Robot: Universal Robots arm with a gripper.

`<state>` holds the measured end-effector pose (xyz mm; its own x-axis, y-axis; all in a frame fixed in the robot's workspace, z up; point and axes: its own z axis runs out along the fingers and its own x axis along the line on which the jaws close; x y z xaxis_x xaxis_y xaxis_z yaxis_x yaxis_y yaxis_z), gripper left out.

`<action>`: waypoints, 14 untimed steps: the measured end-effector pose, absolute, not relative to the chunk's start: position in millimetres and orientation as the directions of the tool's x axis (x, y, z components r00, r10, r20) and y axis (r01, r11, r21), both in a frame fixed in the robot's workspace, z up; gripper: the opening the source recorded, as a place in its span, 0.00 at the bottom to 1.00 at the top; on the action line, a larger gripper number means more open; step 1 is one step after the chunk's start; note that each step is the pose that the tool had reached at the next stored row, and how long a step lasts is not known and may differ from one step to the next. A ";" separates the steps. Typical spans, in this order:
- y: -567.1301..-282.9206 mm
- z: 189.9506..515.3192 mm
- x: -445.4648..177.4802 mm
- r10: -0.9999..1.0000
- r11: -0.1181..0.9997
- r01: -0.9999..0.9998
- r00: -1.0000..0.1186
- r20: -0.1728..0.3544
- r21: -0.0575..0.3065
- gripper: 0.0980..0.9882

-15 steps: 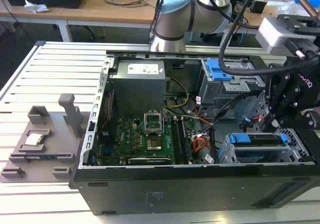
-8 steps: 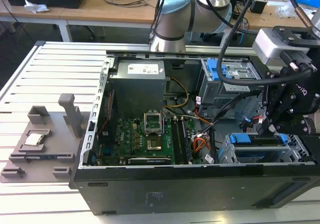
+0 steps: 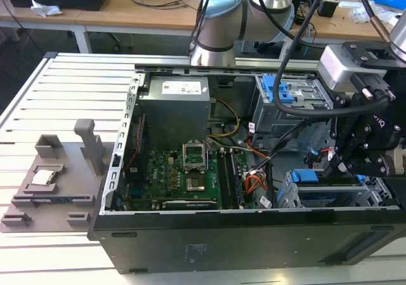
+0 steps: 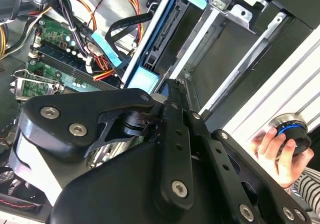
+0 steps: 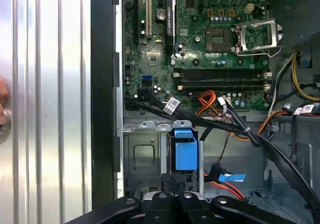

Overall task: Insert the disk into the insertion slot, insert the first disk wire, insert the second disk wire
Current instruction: 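Insert the disk into the insertion slot, then insert the first disk wire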

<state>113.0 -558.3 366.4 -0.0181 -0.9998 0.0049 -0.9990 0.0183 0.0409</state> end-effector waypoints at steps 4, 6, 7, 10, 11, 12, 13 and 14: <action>-558.2 366.1 113.0 -1.000 0.018 -0.999 -0.018 0.005 0.041 0.01; -558.2 366.1 113.0 -1.000 0.018 -0.999 -0.018 0.005 0.041 0.01; -558.2 366.1 113.0 -1.000 0.018 -0.999 -0.018 0.005 0.041 0.01; -558.2 366.0 113.0 -1.000 0.018 -0.999 -0.018 0.005 0.041 0.01; -558.2 366.0 113.0 -1.000 0.018 -0.999 -0.018 0.005 0.041 0.01; -558.2 366.0 113.0 -1.000 0.018 -0.999 -0.018 0.005 0.041 0.01; -558.2 366.0 113.0 -1.000 0.018 -0.999 -0.018 0.005 0.041 0.02; -558.2 366.0 113.0 -1.000 0.018 -0.999 -0.018 0.005 0.041 0.02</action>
